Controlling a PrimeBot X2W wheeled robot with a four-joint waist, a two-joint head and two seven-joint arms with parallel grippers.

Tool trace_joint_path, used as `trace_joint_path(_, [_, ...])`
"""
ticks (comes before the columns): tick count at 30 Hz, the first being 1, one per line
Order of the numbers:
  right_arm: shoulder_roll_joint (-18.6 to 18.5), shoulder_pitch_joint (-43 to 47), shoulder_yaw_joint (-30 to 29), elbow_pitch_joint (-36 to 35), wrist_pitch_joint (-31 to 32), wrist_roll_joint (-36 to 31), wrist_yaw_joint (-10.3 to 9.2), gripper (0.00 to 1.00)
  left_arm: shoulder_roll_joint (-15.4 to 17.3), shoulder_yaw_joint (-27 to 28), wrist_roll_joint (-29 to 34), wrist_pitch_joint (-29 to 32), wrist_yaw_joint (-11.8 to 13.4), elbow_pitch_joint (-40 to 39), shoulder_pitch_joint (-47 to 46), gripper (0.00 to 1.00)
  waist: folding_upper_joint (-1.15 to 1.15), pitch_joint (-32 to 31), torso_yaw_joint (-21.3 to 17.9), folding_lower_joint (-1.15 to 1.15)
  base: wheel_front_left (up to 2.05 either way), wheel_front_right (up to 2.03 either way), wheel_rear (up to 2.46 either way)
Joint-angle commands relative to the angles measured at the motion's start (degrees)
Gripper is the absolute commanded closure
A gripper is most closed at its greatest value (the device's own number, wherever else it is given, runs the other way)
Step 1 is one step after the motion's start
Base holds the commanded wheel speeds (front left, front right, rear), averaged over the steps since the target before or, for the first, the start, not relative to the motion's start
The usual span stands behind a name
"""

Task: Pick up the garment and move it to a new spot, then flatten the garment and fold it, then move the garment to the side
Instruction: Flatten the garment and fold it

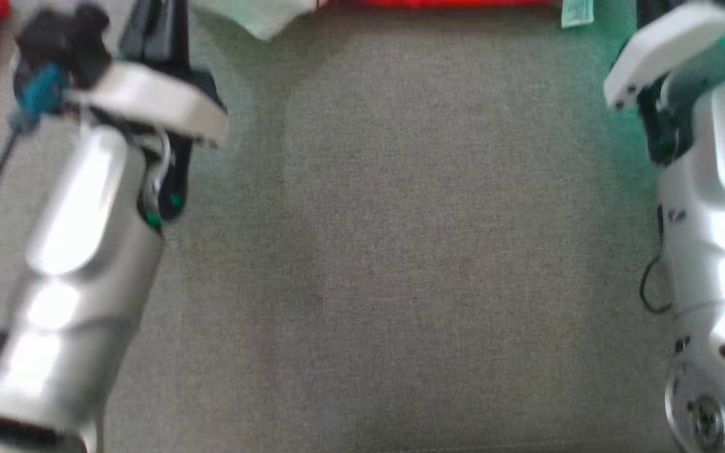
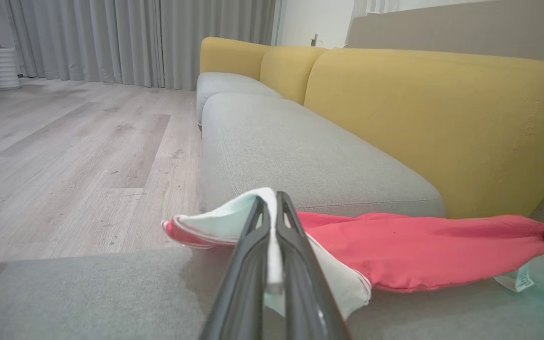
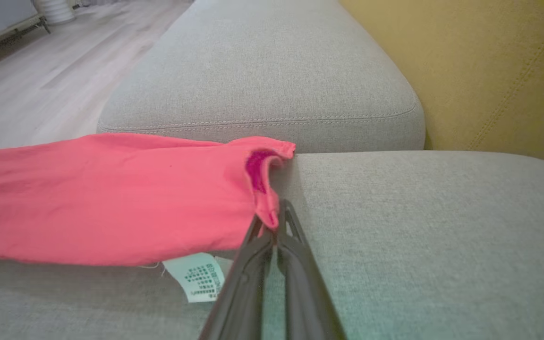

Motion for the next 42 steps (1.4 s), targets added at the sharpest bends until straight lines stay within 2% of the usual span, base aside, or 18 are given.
trace_joint_path(1, [1.08, 1.87, 0.79, -2.82, -0.87, 1.04, 0.43, 1.0, 2.43, 1.93, -0.54, -0.84, 0.71, -3.93, 1.41, 1.0, 0.0, -1.85, 0.3, 0.01, 0.0, 0.0, 0.0])
trace_joint_path(6, [1.16, 10.43, 0.19, -6.98, 0.43, 5.26, 0.43, 1.0, 3.13, 1.91, -2.31, -1.24, 2.72, -12.21, 12.55, 1.0, 0.0, -6.68, 0.46, 0.01, 0.0, 0.0, 0.0])
trace_joint_path(10, [1.22, 19.63, 0.4, -13.1, 2.33, 8.36, 0.43, 1.0, 4.76, 1.54, -3.1, -0.84, 4.84, -19.19, 22.61, 1.0, 0.0, -11.4, 0.47, 0.01, 0.0, 0.0, 0.0])
trace_joint_path(11, [1.22, 19.63, 0.4, -13.1, 2.33, 8.36, 0.43, 1.0, 4.76, 1.54, -3.1, -0.84, 4.84, -19.19, 22.61, 1.0, 0.0, -11.4, 0.47, 0.01, 0.0, 0.0, 0.0])
trace_joint_path(21, [1.27, 47.83, -0.52, -37.59, 10.53, 16.33, 0.43, 1.0, 8.24, -0.53, -4.87, 2.18, 12.32, -36.13, 48.15, 1.0, 0.0, -21.52, 1.11, 0.01, 0.0, 0.0, 0.0])
trace_joint_path(28, [1.27, 64.01, -2.37, -51.74, 17.06, 20.33, 0.43, 1.0, 11.15, -1.87, -5.03, 4.98, 16.23, -44.97, 59.05, 1.0, 0.0, -24.45, 1.71, 0.01, 0.0, 0.0, 0.0])
trace_joint_path(35, [1.28, 66.81, -2.25, -53.8, 22.51, 20.5, 0.43, 1.0, 11.29, -3.53, -6.57, 7.88, 16.13, -46.51, 60.47, 1.0, 0.0, -24.43, 1.74, 0.01, 0.0, 0.0, 0.0])
trace_joint_path(42, [1.28, 62.61, -1.27, -50.23, 26.4, 20.44, 0.43, 1.0, 8.57, -4.16, -10.21, 10.39, 13.35, -43.1, 55.02, 1.0, 0.0, -24.0, 2.12, 0.01, 0.0, 0.0, 0.0])
